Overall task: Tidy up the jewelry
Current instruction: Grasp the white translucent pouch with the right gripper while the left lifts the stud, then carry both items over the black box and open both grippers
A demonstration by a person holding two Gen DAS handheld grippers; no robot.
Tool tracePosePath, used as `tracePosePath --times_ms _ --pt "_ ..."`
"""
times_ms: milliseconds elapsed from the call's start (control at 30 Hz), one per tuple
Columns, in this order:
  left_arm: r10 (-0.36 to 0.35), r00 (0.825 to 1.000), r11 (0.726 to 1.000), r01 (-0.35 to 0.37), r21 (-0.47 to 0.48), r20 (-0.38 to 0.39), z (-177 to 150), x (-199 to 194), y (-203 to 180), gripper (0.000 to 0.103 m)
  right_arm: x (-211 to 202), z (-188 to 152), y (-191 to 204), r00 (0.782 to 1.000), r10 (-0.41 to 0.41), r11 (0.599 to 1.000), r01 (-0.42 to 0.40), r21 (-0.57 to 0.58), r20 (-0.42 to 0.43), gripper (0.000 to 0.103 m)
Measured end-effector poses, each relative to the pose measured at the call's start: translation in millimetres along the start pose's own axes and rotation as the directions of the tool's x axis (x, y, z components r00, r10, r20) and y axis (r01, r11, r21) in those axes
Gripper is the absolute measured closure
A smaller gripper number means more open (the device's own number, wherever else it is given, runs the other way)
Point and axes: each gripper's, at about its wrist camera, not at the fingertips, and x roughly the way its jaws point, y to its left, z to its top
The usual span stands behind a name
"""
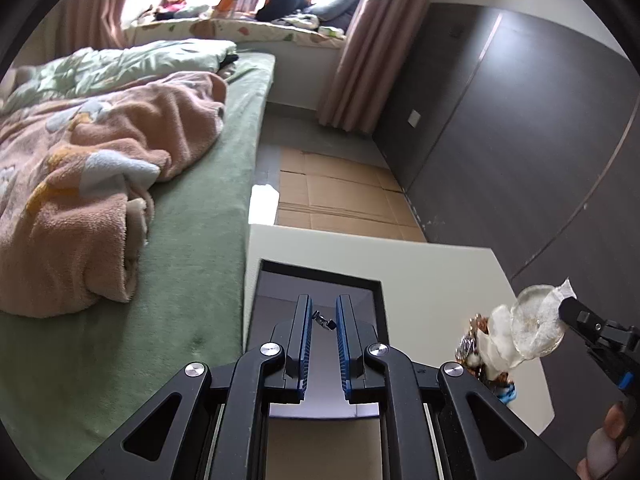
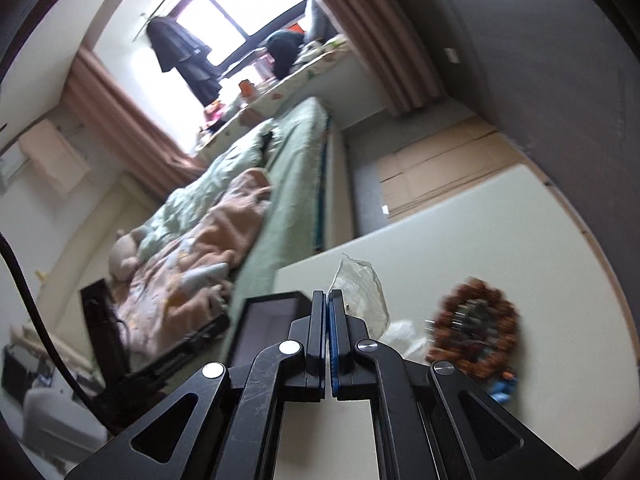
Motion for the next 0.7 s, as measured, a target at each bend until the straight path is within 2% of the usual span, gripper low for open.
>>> tracePosePath --times_ms 100,233,300,333,367,433,500,700 --pt "-0.012 1.0 1.0 0.012 -0.021 -0.004 3 0 5 0.09 12 11 26 1.0 0.015 0.998 -0.016 -0.053 -0.007 0.1" --pt "-0.037 0.999 0.998 0.034 -0.06 -0.04 7 5 7 0.09 25 16 39 0.993 0.118 0.992 -0.119 -0.049 -0.01 0.1" --pt "-0.067 0.997 0.994 0.062 -0.09 -0.049 10 5 8 0.084 33 13 38 0.986 0.167 0.985 -0.167 -0.045 -0.004 0.1" --pt "-0.065 0.997 0.994 0.061 -0.096 -0.045 10 5 10 0.068 39 11 37 0.98 0.199 0.979 -0.199 -0.034 -0.014 0.1" --pt "-0.052 0.998 0.994 0.048 -0.1 -0.039 10 4 11 0.043 42 9 36 0.972 0.236 0.971 -0.236 -0.028 -0.015 0.1" --pt "-0.028 0.999 0.992 0.025 -0.123 -0.024 9 1 15 0.021 49 7 39 0.965 0.263 0.964 -0.264 -0.034 -0.011 0.1" --pt "-0.041 0.999 0.987 0.039 -0.156 -0.007 9 -4 20 0.02 57 4 44 0.967 0.252 0.966 -0.253 -0.056 -0.025 0.1" --pt "-0.024 1.0 0.978 0.026 -0.205 0.013 5 -18 34 0.02 72 -4 53 0.952 0.303 0.951 -0.305 -0.041 -0.053 0.1"
